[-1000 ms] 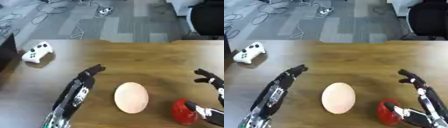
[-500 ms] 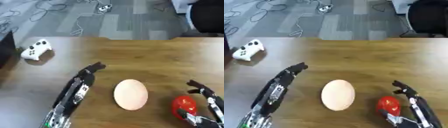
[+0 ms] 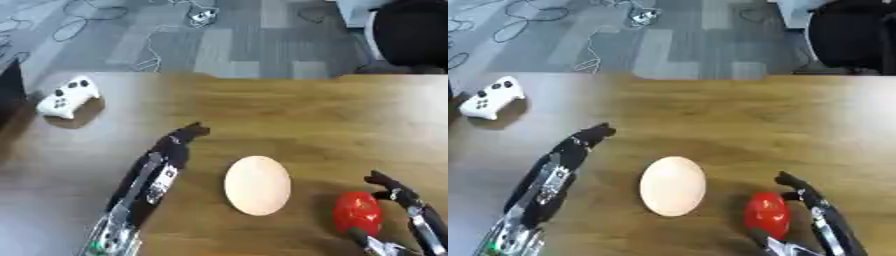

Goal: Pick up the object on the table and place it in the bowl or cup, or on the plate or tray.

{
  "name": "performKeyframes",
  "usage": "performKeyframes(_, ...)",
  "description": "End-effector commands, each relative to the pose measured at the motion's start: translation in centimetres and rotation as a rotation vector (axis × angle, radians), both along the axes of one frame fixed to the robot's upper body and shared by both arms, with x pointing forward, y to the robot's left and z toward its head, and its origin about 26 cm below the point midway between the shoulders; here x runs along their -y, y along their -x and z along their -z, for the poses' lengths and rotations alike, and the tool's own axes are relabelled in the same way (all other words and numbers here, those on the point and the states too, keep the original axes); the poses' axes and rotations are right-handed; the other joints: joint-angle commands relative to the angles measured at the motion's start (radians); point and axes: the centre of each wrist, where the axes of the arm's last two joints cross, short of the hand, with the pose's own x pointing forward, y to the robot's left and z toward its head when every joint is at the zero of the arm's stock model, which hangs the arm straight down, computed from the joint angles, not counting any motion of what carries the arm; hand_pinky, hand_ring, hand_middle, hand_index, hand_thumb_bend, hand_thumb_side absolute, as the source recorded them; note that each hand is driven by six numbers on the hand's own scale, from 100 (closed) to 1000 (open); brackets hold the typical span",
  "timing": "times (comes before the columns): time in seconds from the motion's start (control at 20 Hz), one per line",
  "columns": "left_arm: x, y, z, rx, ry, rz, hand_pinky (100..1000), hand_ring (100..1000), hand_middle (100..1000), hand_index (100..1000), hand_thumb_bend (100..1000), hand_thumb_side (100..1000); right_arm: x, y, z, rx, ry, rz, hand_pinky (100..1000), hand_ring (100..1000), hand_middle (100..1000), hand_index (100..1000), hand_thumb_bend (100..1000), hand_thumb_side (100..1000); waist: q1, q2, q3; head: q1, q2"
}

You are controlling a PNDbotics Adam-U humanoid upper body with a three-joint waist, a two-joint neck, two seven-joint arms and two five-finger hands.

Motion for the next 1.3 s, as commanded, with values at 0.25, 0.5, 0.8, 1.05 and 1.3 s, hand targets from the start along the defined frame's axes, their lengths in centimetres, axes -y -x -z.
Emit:
performKeyframes(0.25, -0.4, 0.1, -0.7, 0.03, -0.009, -0.011, 1000, 1000, 795, 865, 157, 966, -0.1, 0.2, -1.5, 0.042, -0.011, -0.016, 1000, 740, 864, 985, 735, 684, 0.001, -0.019, 0.002, -0.003, -0.009)
performKeyframes(0.5, -0.4, 0.1, -0.9, 0.035, -0.011, -0.008, 1000, 1000, 795, 865, 157, 967, -0.2, 0.0, -2.0, 0.05, -0.015, -0.028, 1000, 742, 868, 993, 769, 661, 0.0, -0.011, 0.005, -0.006, -0.012)
performKeyframes(0.8, -0.2, 0.1, -1.2, 0.048, -0.012, 0.001, 1000, 1000, 794, 864, 157, 968, -0.4, -0.8, -2.0, 0.042, 0.005, -0.007, 1000, 721, 809, 974, 779, 620, 0.0, 0.0, 0.016, -0.009, -0.017)
performKeyframes(1.05, -0.1, 0.1, -1.4, 0.057, -0.012, 0.007, 1000, 1000, 794, 864, 159, 969, -0.7, -1.3, -2.4, 0.059, -0.001, -0.006, 1000, 720, 808, 973, 774, 619, -0.004, 0.01, 0.028, -0.006, -0.019)
performKeyframes(1.3, 0.0, 0.2, -1.6, 0.062, -0.013, 0.012, 1000, 1000, 792, 865, 160, 970, -0.8, -1.5, -2.6, 0.071, 0.002, -0.007, 1000, 721, 809, 972, 769, 615, -0.009, 0.018, 0.037, -0.005, -0.022)
